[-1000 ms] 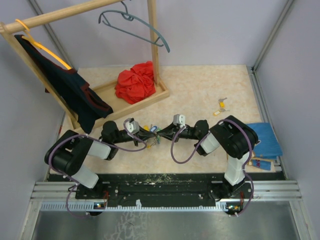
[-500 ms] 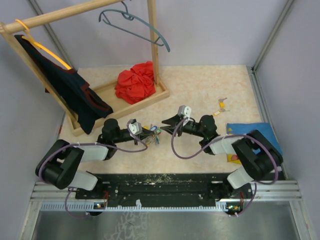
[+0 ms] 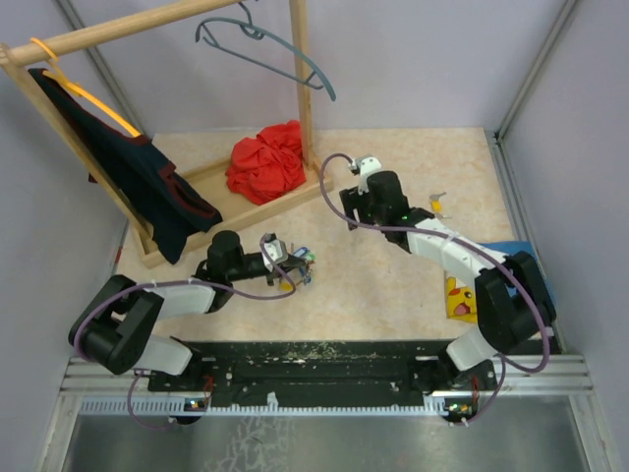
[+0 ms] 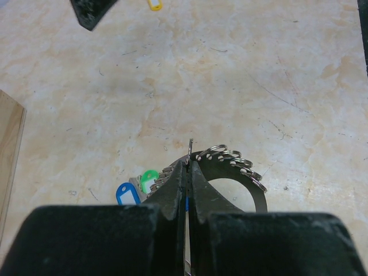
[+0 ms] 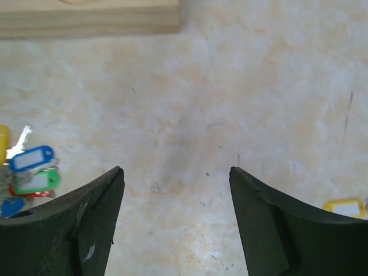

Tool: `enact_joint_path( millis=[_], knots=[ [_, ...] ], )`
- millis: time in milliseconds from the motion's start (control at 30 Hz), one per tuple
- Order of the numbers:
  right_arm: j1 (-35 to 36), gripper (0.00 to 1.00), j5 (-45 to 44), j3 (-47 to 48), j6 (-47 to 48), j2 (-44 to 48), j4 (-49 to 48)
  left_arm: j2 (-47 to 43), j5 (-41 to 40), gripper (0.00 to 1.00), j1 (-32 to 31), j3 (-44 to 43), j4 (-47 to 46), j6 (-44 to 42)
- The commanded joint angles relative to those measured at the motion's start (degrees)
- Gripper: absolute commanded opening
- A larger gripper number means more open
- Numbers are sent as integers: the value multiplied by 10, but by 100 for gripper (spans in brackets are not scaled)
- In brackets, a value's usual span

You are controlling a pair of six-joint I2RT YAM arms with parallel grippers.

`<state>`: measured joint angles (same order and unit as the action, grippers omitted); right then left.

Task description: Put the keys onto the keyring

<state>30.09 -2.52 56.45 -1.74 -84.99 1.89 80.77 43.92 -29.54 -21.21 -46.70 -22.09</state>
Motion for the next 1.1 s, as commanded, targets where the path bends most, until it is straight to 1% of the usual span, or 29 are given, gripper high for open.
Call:
enact_joint_path(
  millis=[0,67,133,267,433,600,733,1067],
  knots=[
    [-14,75,-122,50,-4,-44,116,-7,-22,0,-3,-16,1,36],
    [-38,74,-112,64,-26,-58,135,-13,-36,0,-3,-18,4,55],
    [-70,71,-136,69,-43,-65,136,-19,-41,0,-3,-19,5,70],
    [-137,66,-153,90,-81,-90,149,-31,-55,0,-3,-17,10,76],
    [-189,62,-186,130,-109,-161,159,-40,-63,0,-3,-9,0,76],
    [-222,56,-202,178,-126,-227,162,-40,-57,0,-3,-10,5,64],
    [-230,52,-201,206,-135,-259,172,-35,-59,0,-3,-11,5,61],
    [-259,38,-167,192,-160,-272,170,-31,-60,0,-3,-12,6,60]
  ],
)
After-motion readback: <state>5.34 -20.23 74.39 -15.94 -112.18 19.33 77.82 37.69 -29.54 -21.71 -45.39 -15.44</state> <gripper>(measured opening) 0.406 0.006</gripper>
